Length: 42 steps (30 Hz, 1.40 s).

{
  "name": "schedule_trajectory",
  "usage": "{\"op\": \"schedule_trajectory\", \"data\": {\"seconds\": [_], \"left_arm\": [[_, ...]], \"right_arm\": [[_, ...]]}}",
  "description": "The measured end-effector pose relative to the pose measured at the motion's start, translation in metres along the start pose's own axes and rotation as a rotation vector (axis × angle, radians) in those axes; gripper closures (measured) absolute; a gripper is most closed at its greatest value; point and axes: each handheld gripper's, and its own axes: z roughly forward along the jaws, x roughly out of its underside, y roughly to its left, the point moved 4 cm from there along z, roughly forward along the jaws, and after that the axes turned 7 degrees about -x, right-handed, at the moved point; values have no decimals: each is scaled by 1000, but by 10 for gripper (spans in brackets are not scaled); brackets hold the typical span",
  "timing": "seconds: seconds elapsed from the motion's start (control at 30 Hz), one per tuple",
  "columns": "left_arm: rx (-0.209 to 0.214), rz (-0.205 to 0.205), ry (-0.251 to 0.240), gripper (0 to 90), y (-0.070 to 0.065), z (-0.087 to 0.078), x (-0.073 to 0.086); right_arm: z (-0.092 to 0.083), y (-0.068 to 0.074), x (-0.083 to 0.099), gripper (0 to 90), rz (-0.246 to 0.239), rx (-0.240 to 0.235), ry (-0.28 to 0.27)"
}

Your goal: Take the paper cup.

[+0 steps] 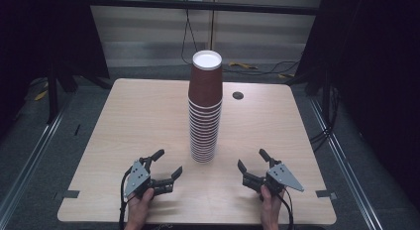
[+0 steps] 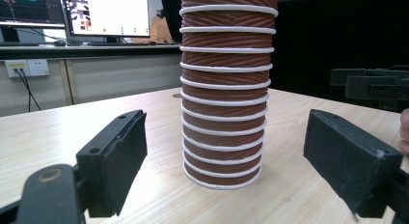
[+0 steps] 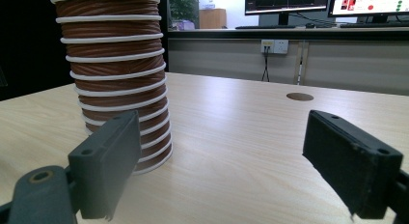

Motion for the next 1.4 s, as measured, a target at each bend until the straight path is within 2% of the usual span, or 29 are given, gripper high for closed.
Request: {"op": "schedule_trajectory", "data": {"seconds": [0.13, 0.17, 0.23, 0.33, 0.43, 0.5, 0.63, 0.67, 0.7, 0.77, 0.8, 0.87, 0.93, 1.1, 1.13, 1.2, 1.27, 1.3, 1.4], "left_arm": [[0, 1, 0, 153, 0, 0, 0], [1, 0, 0, 153, 0, 0, 0], [0, 0, 0, 154, 0, 0, 0], [1, 0, 0, 154, 0, 0, 0], [1, 1, 0, 154, 0, 0, 0], [2, 1, 0, 154, 0, 0, 0], [3, 2, 1, 154, 0, 0, 0], [3, 2, 1, 154, 0, 0, 0], [3, 2, 1, 154, 0, 0, 0], [3, 3, 1, 154, 0, 0, 0], [3, 3, 1, 154, 0, 0, 0], [3, 3, 1, 154, 0, 0, 0], [3, 3, 1, 154, 0, 0, 0], [4, 2, 0, 154, 0, 0, 0], [5, 3, 1, 154, 0, 0, 0], [5, 3, 1, 154, 0, 0, 0], [5, 3, 1, 154, 0, 0, 0], [5, 3, 0, 154, 0, 0, 0], [5, 2, 0, 154, 0, 0, 0]], "right_arm": [[0, 1, 0, 129, -9, 3, 12], [0, 1, 0, 129, -3, 1, 11], [-2, 0, 0, 125, 23, 30, -7], [-1, -1, 0, 126, 30, 40, -4], [1, 2, 0, 127, 15, 26, 5], [2, 4, 0, 130, 31, -15, 19], [5, 7, -1, 136, 52, -56, 52], [6, 7, -2, 137, 43, -60, 51], [6, 9, -5, 197, 39, -99, 60], [6, 10, -7, 180, 38, -118, 73], [8, 12, -12, 135, 38, -120, 70], [9, 12, -14, 138, 29, -123, 85], [12, 12, -20, 136, 31, -149, 79], [14, 13, -30, 134, 7, -164, 73], [15, 13, -32, 132, -5, -167, 80], [18, 12, -36, 130, -38, -134, 101], [20, 13, -40, 140, -42, -152, 109], [21, 14, -45, 137, -60, -149, 114], [23, 14, -50, 136, -46, -157, 123]]}}
